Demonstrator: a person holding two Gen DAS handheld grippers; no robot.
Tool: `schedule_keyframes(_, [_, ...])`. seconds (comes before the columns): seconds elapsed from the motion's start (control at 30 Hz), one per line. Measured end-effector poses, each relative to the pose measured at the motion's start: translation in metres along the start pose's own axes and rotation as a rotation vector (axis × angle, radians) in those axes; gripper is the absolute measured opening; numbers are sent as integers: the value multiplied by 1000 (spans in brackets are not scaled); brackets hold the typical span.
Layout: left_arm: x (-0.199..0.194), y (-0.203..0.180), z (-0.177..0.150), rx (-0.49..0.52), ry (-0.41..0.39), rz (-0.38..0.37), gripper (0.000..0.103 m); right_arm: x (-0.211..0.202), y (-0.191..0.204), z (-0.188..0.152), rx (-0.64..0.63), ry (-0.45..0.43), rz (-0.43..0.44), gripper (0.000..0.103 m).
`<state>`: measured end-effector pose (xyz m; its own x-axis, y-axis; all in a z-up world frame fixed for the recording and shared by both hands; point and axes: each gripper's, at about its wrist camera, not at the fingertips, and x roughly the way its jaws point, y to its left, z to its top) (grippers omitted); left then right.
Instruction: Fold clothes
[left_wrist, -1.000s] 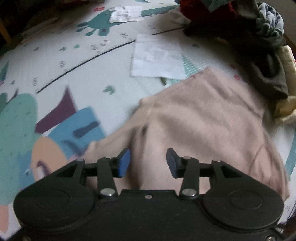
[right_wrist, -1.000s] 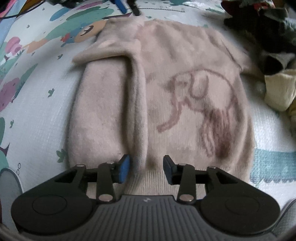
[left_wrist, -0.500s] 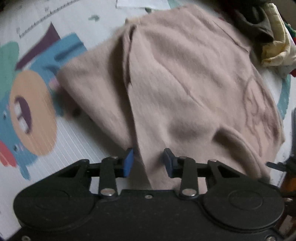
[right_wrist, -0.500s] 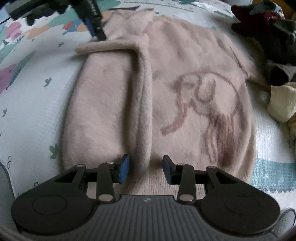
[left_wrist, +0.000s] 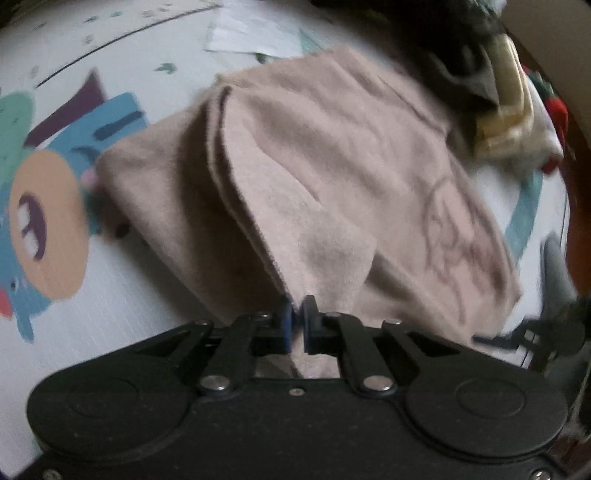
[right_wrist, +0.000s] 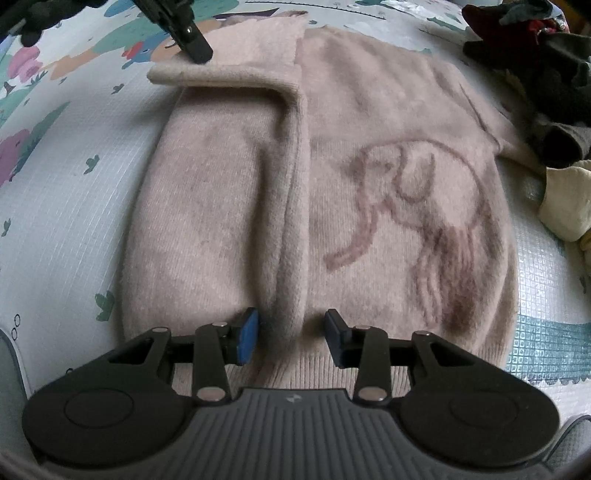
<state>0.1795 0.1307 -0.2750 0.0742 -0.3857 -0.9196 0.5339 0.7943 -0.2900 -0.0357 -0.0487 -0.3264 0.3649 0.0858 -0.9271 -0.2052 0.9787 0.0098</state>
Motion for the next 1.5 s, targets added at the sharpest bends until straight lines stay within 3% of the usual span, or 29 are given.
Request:
schedule_keyframes(0.2, [5, -14, -26, -77, 4, -127, 4, 1, 0, 0, 2, -8, 3, 41])
schedule_keyframes(0.4, [46, -20, -50, -130, 87, -55, 3, 1, 1, 0, -5, -10, 2, 41])
schedule_keyframes(0.47, [48, -18, -52, -134, 72, -43, 4, 1, 1, -1, -6, -10, 2, 41])
schedule_keyframes(0.63, [20, -14, -41, 46, 100, -51, 13, -2, -1, 0, -13, -17, -7, 42])
schedule_keyframes(0.8, [-37, 36, -22, -3, -75, 41, 13, -12, -5, 0, -36, -70, -27, 42])
schedule_keyframes(0.87, [-48, 55, -14, -62, -132, 91, 25, -15, -6, 1, -48, -99, -43, 42])
schedule_keyframes(0.9, [-53, 64, -10, -92, -158, 115, 42, -16, -6, 1, -55, -114, -50, 42])
schedule_keyframes(0.93, [-57, 75, -5, -133, -185, 120, 47, -17, -4, 2, -64, -128, -52, 41])
schedule_keyframes(1.03, [-51, 95, 6, -273, -222, 36, 47, -21, 4, 6, -97, -168, -50, 41])
schedule_keyframes(1.13, [-31, 97, 20, -293, -207, 63, 47, -25, 16, 16, -131, -211, -28, 41])
schedule_keyframes(1.2, [-15, 97, 28, -280, -174, 106, 41, -25, 24, 27, -154, -247, -8, 41])
schedule_keyframes(1.23, [-9, 97, 31, -263, -173, 90, 23, -24, 29, 35, -167, -267, 5, 41])
schedule_keyframes(1.27, [-7, 94, 34, -228, -177, 89, 17, -23, 34, 45, -181, -286, 22, 41])
schedule_keyframes(1.4, [-2, 90, 44, -130, -235, 72, 10, -13, 52, 85, -235, -329, 41, 41])
schedule_keyframes(1.5, [2, 92, 45, -111, -280, 62, 10, -4, 39, 105, -61, -244, 45, 50])
